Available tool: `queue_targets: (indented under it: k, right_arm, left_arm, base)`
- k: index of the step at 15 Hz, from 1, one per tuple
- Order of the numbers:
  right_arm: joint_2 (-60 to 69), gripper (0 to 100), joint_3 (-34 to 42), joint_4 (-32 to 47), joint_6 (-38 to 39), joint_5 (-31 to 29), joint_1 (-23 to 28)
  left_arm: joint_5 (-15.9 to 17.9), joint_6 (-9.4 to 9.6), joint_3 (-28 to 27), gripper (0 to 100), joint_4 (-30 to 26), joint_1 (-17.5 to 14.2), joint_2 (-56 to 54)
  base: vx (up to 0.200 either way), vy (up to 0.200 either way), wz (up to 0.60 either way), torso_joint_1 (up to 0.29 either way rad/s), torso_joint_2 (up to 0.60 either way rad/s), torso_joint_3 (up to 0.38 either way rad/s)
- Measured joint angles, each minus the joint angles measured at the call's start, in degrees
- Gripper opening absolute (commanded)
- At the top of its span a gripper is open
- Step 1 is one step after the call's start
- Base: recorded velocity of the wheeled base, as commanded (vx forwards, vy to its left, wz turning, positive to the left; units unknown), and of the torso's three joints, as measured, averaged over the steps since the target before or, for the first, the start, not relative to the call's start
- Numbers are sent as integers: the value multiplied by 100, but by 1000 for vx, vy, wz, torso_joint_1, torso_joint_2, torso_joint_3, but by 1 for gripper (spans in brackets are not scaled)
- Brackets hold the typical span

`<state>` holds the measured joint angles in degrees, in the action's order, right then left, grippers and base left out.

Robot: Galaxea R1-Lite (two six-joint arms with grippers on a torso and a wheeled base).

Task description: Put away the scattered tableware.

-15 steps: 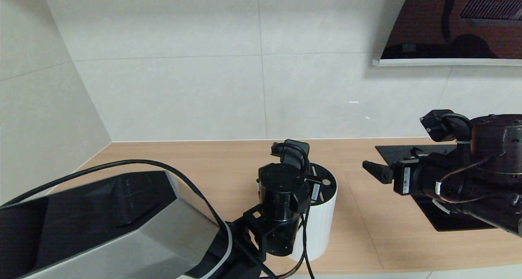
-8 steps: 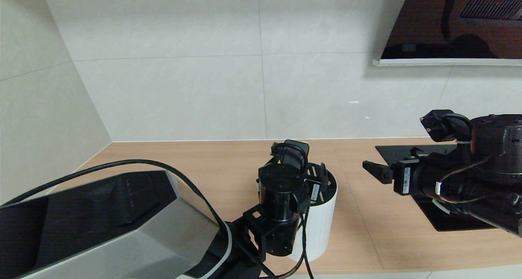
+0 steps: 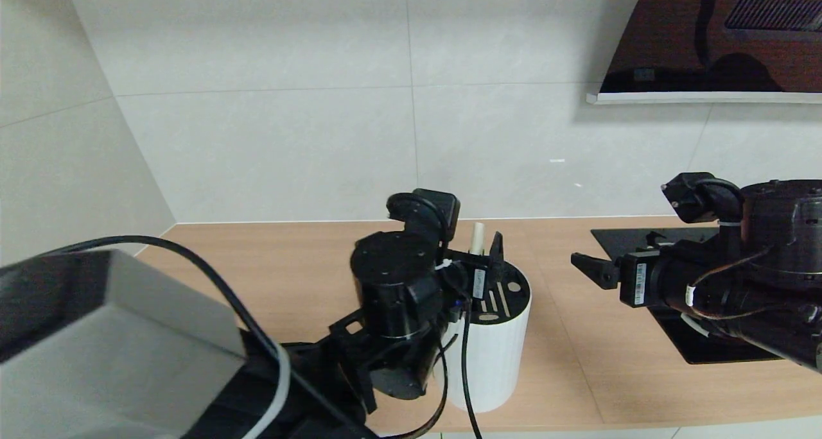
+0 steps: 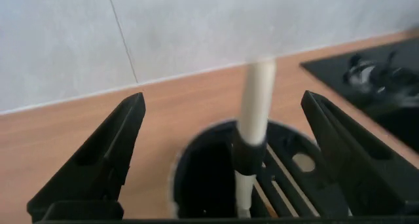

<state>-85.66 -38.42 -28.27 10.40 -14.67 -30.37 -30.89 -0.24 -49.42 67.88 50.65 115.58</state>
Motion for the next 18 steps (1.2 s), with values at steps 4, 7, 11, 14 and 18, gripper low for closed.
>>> queue_targets:
  k: [4, 7, 11, 14, 18]
  right_arm:
    - [155, 100, -11, 0, 0, 0, 35]
    - [463, 100, -5, 0, -30, 0, 96]
    - [1136, 100, 124, 5, -349, 11, 579]
    - [1916, 100, 306, 27, -472, 9, 747]
    - [3310, 100, 729, 194, -580, 5, 1119]
  left_arm:
    - [1339, -323, 998, 100, 126, -73, -1501]
    - [2285, -435, 1593, 100, 354, -722, -2688]
    - [3338, -708, 2302, 100, 22, -2640, -4543]
    - [3560, -788, 2675, 100, -1501, -3323, -6222]
    - [3663, -818, 2476, 100, -5102, -3673, -8694]
  base:
    - [0, 0, 0, 0, 0, 0]
    - [0, 0, 0, 0, 0, 0]
    - [0, 0, 0, 0, 0, 0]
    - [0, 0, 0, 0, 0, 0]
    - [0, 0, 0, 0, 0, 0]
